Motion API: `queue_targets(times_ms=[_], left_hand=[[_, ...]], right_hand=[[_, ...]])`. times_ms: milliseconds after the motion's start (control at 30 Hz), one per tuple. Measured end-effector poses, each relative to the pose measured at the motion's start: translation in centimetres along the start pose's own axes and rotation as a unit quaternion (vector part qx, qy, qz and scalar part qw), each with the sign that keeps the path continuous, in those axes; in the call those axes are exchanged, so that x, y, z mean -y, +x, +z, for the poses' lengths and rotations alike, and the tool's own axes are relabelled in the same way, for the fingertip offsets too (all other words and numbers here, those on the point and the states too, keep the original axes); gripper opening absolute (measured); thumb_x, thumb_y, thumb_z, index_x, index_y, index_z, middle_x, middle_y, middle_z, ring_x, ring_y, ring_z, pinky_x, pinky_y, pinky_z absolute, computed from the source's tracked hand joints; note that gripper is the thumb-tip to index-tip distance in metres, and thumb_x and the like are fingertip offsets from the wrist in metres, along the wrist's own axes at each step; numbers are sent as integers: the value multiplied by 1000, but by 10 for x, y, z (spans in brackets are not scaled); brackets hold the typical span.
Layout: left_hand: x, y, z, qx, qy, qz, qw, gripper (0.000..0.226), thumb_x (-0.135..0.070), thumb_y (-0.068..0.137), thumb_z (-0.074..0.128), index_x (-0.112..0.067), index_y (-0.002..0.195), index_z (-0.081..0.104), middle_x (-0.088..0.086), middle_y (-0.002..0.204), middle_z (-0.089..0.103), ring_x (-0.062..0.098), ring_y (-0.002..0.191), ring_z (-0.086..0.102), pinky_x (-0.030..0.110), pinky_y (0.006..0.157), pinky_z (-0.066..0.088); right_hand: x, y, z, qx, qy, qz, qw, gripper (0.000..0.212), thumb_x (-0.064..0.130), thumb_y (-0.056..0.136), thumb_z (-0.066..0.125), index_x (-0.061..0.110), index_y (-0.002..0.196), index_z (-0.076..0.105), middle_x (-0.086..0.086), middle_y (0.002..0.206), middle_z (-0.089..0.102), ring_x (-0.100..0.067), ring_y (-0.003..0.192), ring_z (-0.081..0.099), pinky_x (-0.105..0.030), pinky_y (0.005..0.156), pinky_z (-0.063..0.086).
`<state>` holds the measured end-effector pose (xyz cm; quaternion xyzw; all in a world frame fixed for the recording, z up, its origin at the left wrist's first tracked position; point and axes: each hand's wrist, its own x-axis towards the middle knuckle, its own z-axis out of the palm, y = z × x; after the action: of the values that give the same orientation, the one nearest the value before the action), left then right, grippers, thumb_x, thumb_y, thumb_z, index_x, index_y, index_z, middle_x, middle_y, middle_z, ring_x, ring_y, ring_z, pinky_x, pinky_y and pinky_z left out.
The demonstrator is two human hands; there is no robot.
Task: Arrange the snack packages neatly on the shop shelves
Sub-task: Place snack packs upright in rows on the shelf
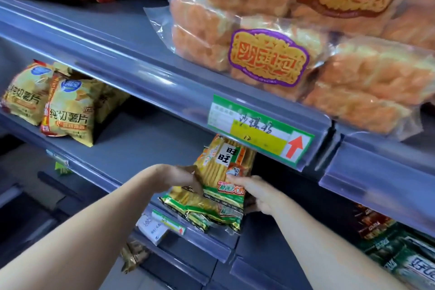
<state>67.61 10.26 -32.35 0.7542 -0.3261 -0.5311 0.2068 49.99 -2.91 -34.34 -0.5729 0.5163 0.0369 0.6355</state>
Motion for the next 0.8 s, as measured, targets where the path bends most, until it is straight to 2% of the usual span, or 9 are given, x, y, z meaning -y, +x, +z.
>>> queue_targets(times_ms=[67, 167, 300, 367, 467, 533, 633, 700, 800], left_hand=[[1, 2, -7, 0, -55, -6, 998, 104, -51, 67, 77, -27, 152, 22, -2, 160, 18, 24, 146, 17, 49, 117, 17], [5, 6, -16, -9, -84, -32, 996, 112, -69, 51, 67, -22, 147, 33, 3, 156, 29, 27, 142, 28, 53, 104, 39], [19, 15, -29, 8, -153, -43, 987, 85, -71, 49, 71, -21, 117, 59, 2, 123, 62, 23, 106, 58, 36, 79, 45], [22, 18, -39, 20, -180, -22, 983, 70, -58, 57, 81, -16, 110, 64, 3, 104, 72, 22, 91, 65, 33, 78, 47], [16, 15, -53, -14, -236, 79, 968, 44, -21, 70, 83, -10, 108, 66, 6, 93, 75, 17, 78, 70, 24, 70, 57], [10, 11, -64, -37, -271, 176, 946, 62, -8, 60, 86, -11, 116, 60, 4, 96, 74, 13, 76, 70, 19, 62, 55], [11, 12, -79, -26, -248, 285, 925, 84, -2, 49, 87, -13, 123, 50, 0, 99, 73, 12, 83, 70, 25, 69, 56], [20, 15, -84, 13, -196, 308, 931, 79, 16, 58, 81, -10, 124, 47, 2, 98, 73, 11, 85, 70, 25, 68, 56], [39, 22, -81, 55, -127, 305, 942, 85, 14, 59, 81, -8, 132, 42, 11, 112, 69, 18, 100, 68, 22, 75, 55]], right_hand=[[2, 4, 6, 12, 29, 7, 999, 97, 55, 44, 89, 15, 125, 54, -9, 118, 66, -29, 103, 66, -43, 73, 58], [4, 6, 24, 44, 94, 18, 994, 72, 46, 60, 86, 13, 119, 61, -12, 111, 71, -31, 103, 67, -51, 88, 54], [14, 4, 51, 22, 118, 17, 993, 46, 41, 74, 78, 13, 109, 66, -12, 103, 73, -29, 96, 69, -45, 85, 56], [23, -1, 62, -3, 146, -1, 989, 42, 33, 75, 78, 12, 109, 65, -12, 99, 74, -27, 90, 70, -42, 81, 57], [35, -4, 78, -75, 190, -95, 974, 51, 14, 72, 79, 8, 119, 60, -11, 99, 73, -27, 94, 68, -43, 89, 54], [43, -8, 84, -119, 218, -188, 950, 61, 4, 65, 79, 11, 121, 56, -7, 101, 71, -24, 93, 67, -39, 88, 53], [50, -12, 92, -153, 181, -259, 937, 68, 8, 51, 75, 17, 116, 55, -3, 103, 70, -19, 93, 67, -33, 86, 53], [43, -12, 98, -167, 99, -234, 953, 54, 9, 56, 79, 19, 105, 61, 1, 100, 71, -18, 95, 66, -29, 84, 51], [22, -5, 106, -159, 25, -189, 969, 45, 3, 67, 81, 25, 100, 60, 3, 101, 71, -18, 100, 66, -31, 89, 50]])
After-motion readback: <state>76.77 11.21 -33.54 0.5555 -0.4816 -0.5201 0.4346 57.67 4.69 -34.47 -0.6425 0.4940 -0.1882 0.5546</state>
